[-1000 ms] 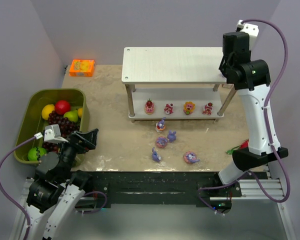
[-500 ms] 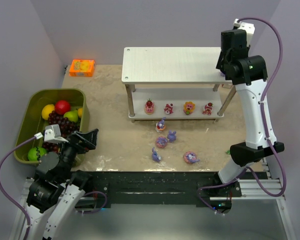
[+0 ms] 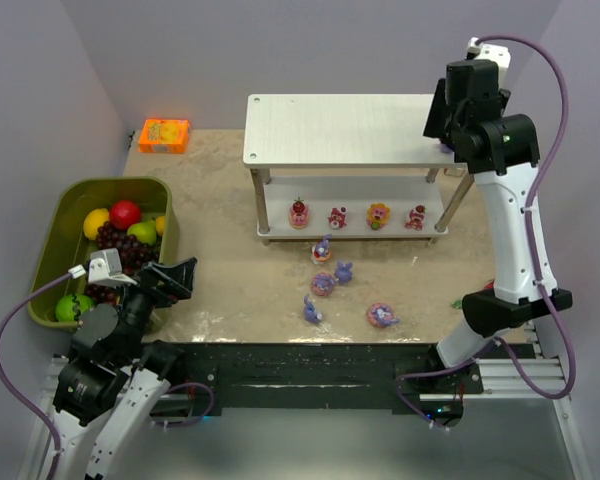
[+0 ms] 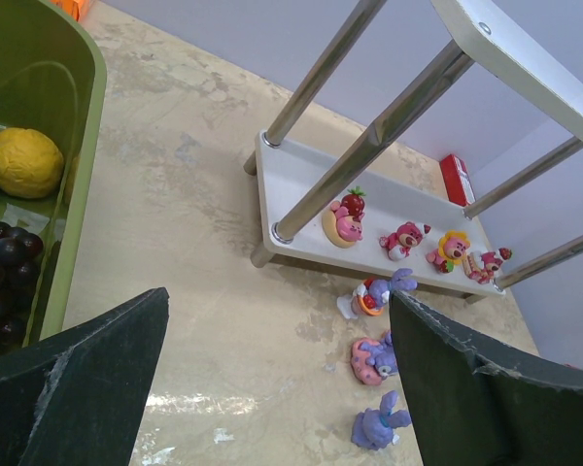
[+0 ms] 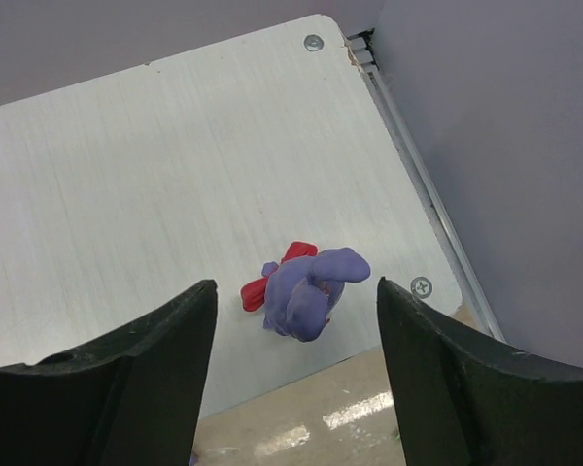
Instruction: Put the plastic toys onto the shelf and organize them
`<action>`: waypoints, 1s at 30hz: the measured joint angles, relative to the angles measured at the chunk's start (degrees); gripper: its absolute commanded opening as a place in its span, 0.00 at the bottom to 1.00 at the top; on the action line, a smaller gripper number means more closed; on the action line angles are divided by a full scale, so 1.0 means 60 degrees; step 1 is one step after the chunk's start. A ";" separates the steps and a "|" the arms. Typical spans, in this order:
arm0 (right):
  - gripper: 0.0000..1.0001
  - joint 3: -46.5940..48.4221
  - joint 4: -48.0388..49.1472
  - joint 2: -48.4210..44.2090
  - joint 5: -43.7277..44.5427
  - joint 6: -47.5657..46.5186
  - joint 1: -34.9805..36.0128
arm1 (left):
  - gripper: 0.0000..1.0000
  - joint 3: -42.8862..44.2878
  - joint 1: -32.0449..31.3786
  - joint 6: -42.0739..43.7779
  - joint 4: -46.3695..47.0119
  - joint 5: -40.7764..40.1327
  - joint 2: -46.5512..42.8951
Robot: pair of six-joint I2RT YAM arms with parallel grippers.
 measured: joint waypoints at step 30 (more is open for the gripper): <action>0.78 -1.0644 0.3071 -0.7934 -0.3472 0.0725 0.0000 | 1.00 0.0000 0.0000 0.0000 0.0011 0.0040 -0.0015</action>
